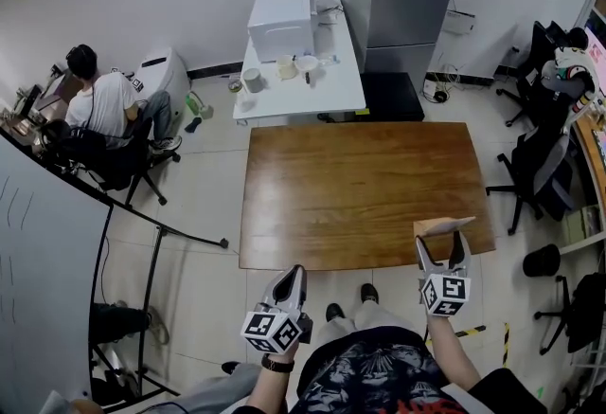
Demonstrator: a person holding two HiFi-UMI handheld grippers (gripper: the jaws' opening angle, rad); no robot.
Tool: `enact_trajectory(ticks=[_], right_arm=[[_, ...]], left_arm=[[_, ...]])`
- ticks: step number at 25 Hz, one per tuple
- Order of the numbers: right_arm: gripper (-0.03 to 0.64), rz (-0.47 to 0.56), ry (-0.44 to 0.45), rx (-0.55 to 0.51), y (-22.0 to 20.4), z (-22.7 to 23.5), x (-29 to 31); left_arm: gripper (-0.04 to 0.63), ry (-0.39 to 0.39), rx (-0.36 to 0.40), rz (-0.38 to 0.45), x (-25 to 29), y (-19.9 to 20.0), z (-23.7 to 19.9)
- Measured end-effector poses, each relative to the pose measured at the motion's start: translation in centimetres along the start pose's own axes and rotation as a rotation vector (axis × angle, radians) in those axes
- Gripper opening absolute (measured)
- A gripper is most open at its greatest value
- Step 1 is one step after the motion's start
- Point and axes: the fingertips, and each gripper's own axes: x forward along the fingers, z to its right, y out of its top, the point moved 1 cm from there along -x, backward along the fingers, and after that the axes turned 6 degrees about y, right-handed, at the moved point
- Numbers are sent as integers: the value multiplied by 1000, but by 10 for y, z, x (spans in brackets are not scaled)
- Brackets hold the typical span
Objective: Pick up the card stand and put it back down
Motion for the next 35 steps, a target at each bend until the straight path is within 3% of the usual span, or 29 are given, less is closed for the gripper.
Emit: enact_trajectory(ticks=[6, 11, 17, 22, 28, 31, 32, 35], right_arm=[[430, -27, 139, -43, -3, -41, 33], [430, -76, 228, -69, -48, -87, 109], [430, -176, 254, -71, -114, -133, 233], [430, -272, 238, -57, -176, -157, 308], [431, -373, 203, -30, -216, -169, 349], [439, -446, 241, 37, -225, -177, 345], [472, -468, 264, 60, -226, -179, 341], [497, -466, 287, 84, -218, -168, 312]], left_arm=[[3, 15, -3, 44, 5, 9, -11], [3, 157, -60, 121, -11, 23, -31], [3, 352, -131, 66, -36, -3, -47], [3, 445, -136, 9, -43, -20, -51], [3, 441, -149, -19, -33, -39, -47], [3, 416, -160, -28, -34, -40, -44], [3, 403, -161, -27, -33, -38, -43], [3, 343, -155, -22, -24, -30, -43]])
